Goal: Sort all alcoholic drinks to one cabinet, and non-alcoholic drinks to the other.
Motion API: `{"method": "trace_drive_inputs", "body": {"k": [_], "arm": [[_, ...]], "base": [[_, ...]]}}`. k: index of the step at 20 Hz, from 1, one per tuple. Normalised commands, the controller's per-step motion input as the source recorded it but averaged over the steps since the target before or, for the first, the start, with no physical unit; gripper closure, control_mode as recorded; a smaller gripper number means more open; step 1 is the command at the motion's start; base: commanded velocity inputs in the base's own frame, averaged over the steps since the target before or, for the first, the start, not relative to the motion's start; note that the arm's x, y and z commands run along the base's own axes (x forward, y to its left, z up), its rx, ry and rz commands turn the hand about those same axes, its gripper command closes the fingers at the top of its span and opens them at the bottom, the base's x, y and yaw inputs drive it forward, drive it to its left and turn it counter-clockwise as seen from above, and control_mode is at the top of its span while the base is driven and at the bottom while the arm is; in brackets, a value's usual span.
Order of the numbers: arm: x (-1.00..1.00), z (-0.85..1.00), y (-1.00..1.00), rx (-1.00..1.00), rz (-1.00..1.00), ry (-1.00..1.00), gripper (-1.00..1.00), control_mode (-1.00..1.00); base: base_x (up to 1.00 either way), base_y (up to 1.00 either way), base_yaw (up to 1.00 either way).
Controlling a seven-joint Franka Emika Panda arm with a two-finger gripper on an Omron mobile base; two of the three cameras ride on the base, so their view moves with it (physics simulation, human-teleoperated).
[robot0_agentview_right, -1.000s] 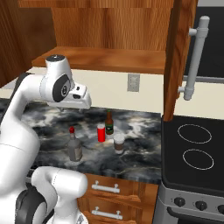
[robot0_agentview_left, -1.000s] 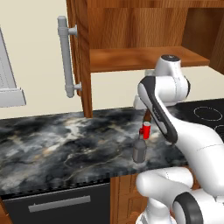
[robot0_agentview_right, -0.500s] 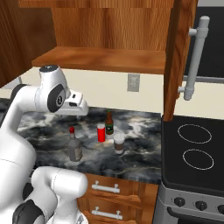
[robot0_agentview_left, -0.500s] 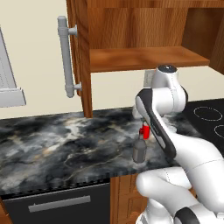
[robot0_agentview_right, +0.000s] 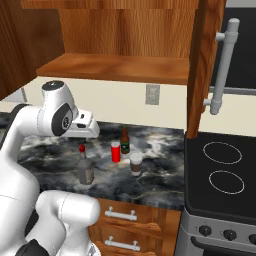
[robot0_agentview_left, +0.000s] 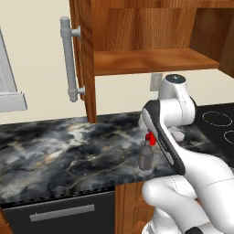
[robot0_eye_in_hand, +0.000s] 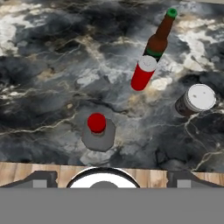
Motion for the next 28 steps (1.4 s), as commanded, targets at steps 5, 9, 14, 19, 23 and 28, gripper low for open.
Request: {"method": "trace_drive_inputs", "body": {"k": [5,9,14,19,23,28], "arm": [[-0.18,-0.21,0.05,-0.01,0.0,-0.08,-1.0,-1.0],[-0.11,-0.24,0.07,-0.01,0.0,-0.09,-1.0,-1.0],[-0.05,-0.22,0.06,0.0,0.0,-0.08,-1.0,-1.0],[-0.01,-0.19,0.04,0.0,0.0,-0.06,-1.0,-1.0],[0.0,-0.17,0.07,0.0,0.0,-0.03,-1.0,-1.0],[0.0,-0.18,0.08,0.0,0.0,-0.03,-1.0,-1.0]], "base": [[0.0,0.0,0.0],[0.0,0.0,0.0],[0.0,0.0,0.0],[0.0,0.0,0.0],[0.0,0.0,0.0],[0.0,0.0,0.0]]}}
